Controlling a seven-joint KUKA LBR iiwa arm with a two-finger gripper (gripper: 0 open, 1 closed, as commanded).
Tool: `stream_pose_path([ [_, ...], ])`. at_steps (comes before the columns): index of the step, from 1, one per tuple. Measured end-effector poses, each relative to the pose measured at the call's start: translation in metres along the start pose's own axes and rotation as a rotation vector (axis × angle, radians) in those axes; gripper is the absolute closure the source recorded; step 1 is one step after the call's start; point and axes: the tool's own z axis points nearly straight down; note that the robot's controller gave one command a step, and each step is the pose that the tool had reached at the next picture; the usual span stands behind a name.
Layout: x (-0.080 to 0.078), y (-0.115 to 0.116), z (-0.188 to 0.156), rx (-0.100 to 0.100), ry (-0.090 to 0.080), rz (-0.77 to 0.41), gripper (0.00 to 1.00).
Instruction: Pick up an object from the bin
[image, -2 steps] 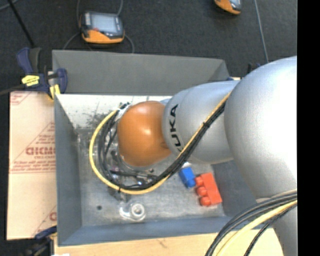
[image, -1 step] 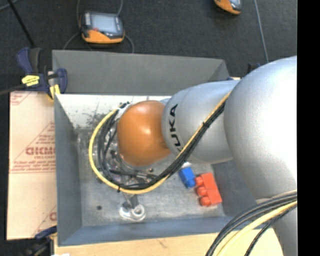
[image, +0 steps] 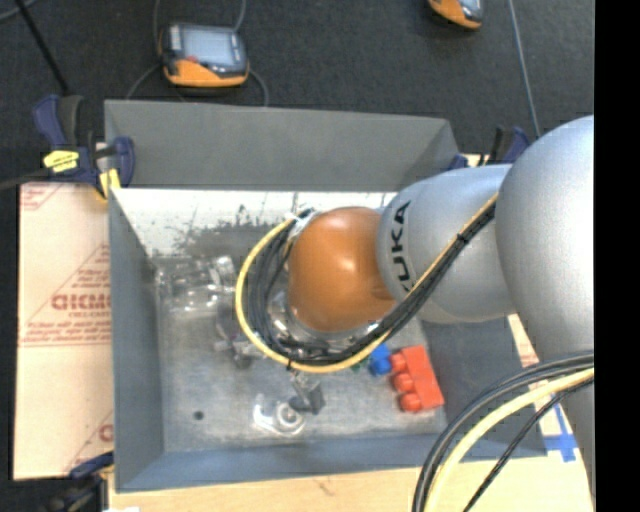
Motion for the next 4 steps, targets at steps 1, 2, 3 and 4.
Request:
stream_pose_path([
  [1, 0.028, 0.032, 0.006, 0.001, -0.006, 0.052, 0.00],
  [2, 0.028, 0.032, 0.004, 0.001, -0.003, 0.055, 1.00],
  [3, 0.020, 0.004, -0.116, 0.004, -0.004, -0.889, 1.00],
  [4, 0.004, -0.013, -0.192, 0.009, -0.007, -0.860, 1.00],
])
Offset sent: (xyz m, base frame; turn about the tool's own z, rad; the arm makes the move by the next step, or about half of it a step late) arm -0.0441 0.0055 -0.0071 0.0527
